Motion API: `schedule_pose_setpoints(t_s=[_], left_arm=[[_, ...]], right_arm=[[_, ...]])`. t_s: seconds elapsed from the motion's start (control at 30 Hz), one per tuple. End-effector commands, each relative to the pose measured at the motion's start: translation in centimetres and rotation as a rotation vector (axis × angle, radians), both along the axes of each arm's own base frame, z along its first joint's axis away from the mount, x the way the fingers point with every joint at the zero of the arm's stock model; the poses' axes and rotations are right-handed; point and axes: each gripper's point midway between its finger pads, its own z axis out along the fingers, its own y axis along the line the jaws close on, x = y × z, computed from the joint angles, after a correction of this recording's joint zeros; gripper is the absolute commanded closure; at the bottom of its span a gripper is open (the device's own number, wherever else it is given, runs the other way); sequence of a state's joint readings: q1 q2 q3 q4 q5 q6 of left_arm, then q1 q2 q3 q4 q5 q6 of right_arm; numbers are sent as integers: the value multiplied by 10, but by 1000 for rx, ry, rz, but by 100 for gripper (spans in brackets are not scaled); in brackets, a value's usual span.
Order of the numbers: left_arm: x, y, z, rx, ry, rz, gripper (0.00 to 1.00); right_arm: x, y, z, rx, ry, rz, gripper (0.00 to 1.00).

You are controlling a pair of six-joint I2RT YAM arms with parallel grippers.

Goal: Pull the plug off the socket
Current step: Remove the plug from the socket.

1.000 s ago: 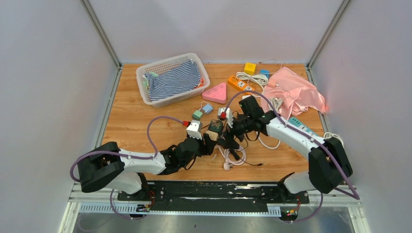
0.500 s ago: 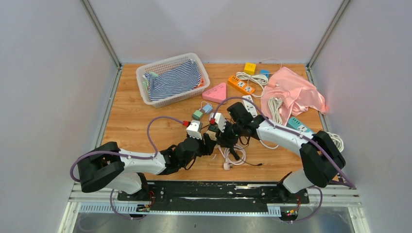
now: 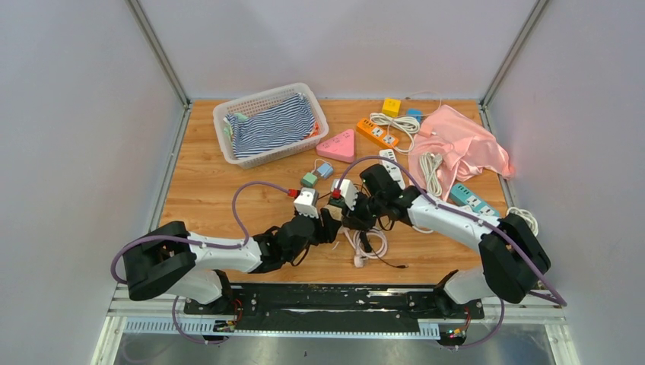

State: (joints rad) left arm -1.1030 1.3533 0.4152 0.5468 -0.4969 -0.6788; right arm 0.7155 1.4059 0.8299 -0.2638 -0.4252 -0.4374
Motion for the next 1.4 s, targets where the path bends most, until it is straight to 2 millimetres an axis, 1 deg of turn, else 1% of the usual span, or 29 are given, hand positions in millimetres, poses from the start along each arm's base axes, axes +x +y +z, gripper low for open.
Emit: schedule_pose_setpoints(t_s=[0.0,0.03,0.13,0.17,0.2,0.27,0.4,0.47,0.53,0.67,0.73,0.83,1.0,1.1,1.17,1.27,1.37], left_arm=[[11,35,-29,138,27,134,100],[12,35,-29,139,28,134,100],[12,34,-30,144,29,130,100],[12,33,-30,147,30,126,100],[12,33,-30,149,31,126,100],[12,32,-31,155,32,123,100],[12,31,-31,155,34,121,100],[11,30,-31,157,34,115,100],[12,29,-31,159,34,110,100],[11,27,-32,162,37,97,100],[10,28,-31,159,37,96,100],[9,28,-32,158,39,94,100],[7,27,-30,148,41,75,100],[3,30,-25,129,36,64,100],[1,32,-19,109,25,58,100],[-2,37,-13,89,14,56,100],[-5,40,-12,79,13,48,100]], right_arm=[[-49,-21,-10,-45,157,60,100],[-43,-23,-9,-55,133,36,100],[-2,-37,-5,-115,8,-135,100],[5,-40,-3,-106,9,-175,100],[7,-43,-3,-97,24,-192,100],[0,-44,-5,-81,61,-162,100],[-30,-43,4,-14,175,10,100],[-30,-50,6,-1,185,22,100],[-28,-54,2,-9,184,23,100],[-33,-50,-2,-2,212,87,100],[-26,-51,0,-11,182,81,100],[-20,-51,11,17,141,70,100],[-11,-48,44,85,44,73,100],[5,-51,67,112,-21,43,100],[20,-56,82,128,-56,-1,100],[52,-66,103,140,-104,-85,100],[90,-76,118,139,-150,-189,100]])
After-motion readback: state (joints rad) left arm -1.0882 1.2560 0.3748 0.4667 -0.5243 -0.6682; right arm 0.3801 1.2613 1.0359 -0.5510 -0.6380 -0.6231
